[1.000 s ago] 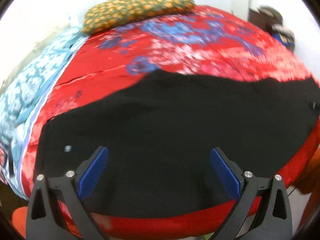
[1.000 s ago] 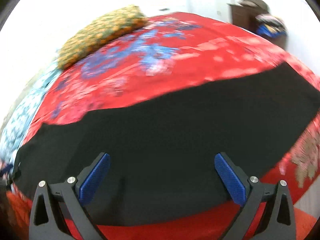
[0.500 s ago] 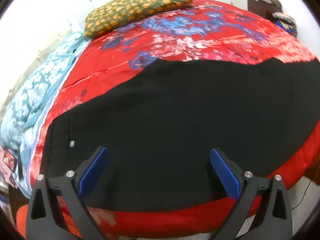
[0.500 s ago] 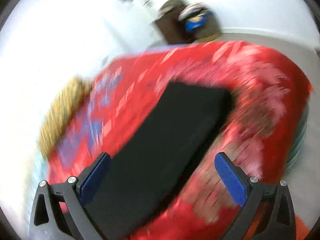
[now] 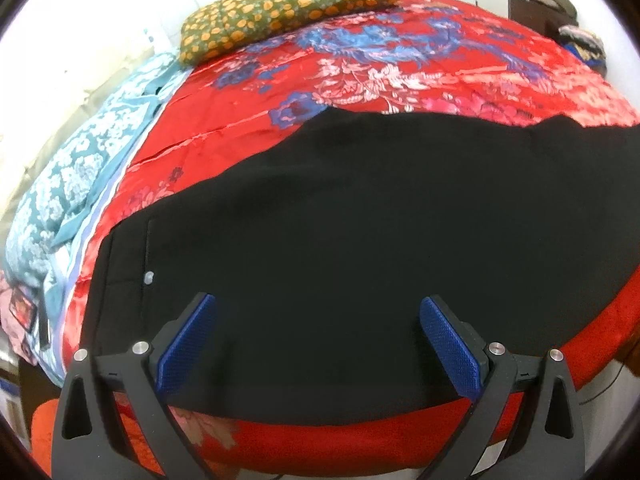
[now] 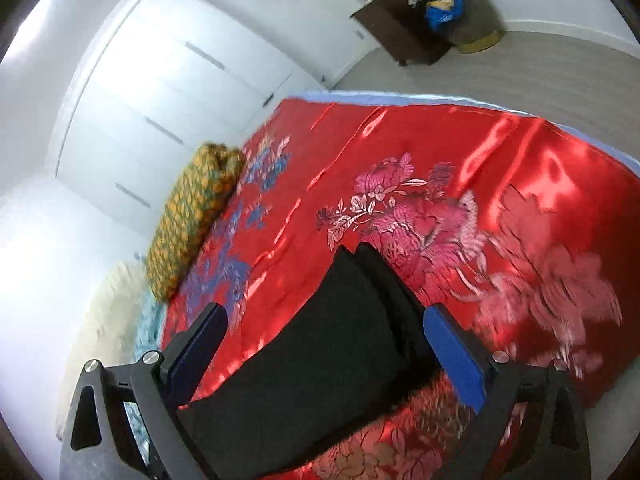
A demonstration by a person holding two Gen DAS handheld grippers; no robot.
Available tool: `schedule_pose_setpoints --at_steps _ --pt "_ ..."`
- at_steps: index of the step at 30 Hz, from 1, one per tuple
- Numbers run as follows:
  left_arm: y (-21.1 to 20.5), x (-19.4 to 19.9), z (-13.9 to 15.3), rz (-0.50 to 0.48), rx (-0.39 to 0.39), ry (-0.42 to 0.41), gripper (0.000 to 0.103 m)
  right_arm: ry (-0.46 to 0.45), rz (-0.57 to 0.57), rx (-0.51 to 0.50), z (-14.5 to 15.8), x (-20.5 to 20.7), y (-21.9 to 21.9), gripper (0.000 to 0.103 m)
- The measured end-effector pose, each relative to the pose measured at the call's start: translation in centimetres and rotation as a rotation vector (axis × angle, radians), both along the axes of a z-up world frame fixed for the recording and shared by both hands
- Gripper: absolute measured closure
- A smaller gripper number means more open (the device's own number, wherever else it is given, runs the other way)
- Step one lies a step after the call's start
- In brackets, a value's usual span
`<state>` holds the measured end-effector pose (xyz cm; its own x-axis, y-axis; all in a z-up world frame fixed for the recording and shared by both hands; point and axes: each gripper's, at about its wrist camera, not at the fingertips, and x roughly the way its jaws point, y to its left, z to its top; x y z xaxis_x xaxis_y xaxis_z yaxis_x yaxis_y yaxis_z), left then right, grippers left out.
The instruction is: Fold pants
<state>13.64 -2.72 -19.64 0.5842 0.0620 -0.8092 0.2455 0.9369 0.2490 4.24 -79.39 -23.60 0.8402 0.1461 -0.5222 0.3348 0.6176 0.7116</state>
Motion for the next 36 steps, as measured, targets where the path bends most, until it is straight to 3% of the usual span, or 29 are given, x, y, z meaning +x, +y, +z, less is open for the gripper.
schedule_pose_setpoints --at_steps 3,5,9,15,17,18,20,27,31,36 --pt "-0.2 0.2 -0.4 0.001 0.012 0.009 0.001 0.12 0.047 -0.019 -1.0 2.4 -0.4 0.021" --pt "-0.2 0.3 -0.3 0.004 0.01 0.008 0.001 0.19 0.081 -0.035 -1.7 3.7 -0.7 0.025" --pt "0.1 0.5 -0.5 0.012 0.009 0.014 0.001 0.246 0.162 -0.07 -2.7 5.3 -0.1 0.034" --pt "0.4 0.9 -0.7 0.029 -0.005 0.025 0.001 0.334 0.168 -0.101 -3.2 5.7 -0.2 0.054" --pt "0.5 0.8 -0.6 0.028 -0.008 0.019 0.001 0.364 0.198 -0.087 -3.3 6.2 -0.1 0.069" --pt "0.5 0.8 -0.6 0.029 -0.01 0.018 0.001 0.364 0.209 -0.071 -3.3 6.3 -0.1 0.085" --pt "0.7 0.8 -0.5 0.035 -0.02 0.018 0.001 0.33 0.207 -0.029 -3.1 6.0 0.1 0.088" --pt "1.8 1.0 0.3 0.062 -0.084 0.005 0.001 0.06 0.214 0.141 0.1 3.3 3.7 0.09" --pt "2.8 1.1 0.9 0.087 -0.135 -0.007 0.001 -0.085 0.3 0.269 1.6 2.7 10.1 0.09" --pt "5.0 1.5 1.2 0.155 -0.226 0.02 0.001 -0.161 0.412 0.405 1.3 4.3 20.6 0.09"
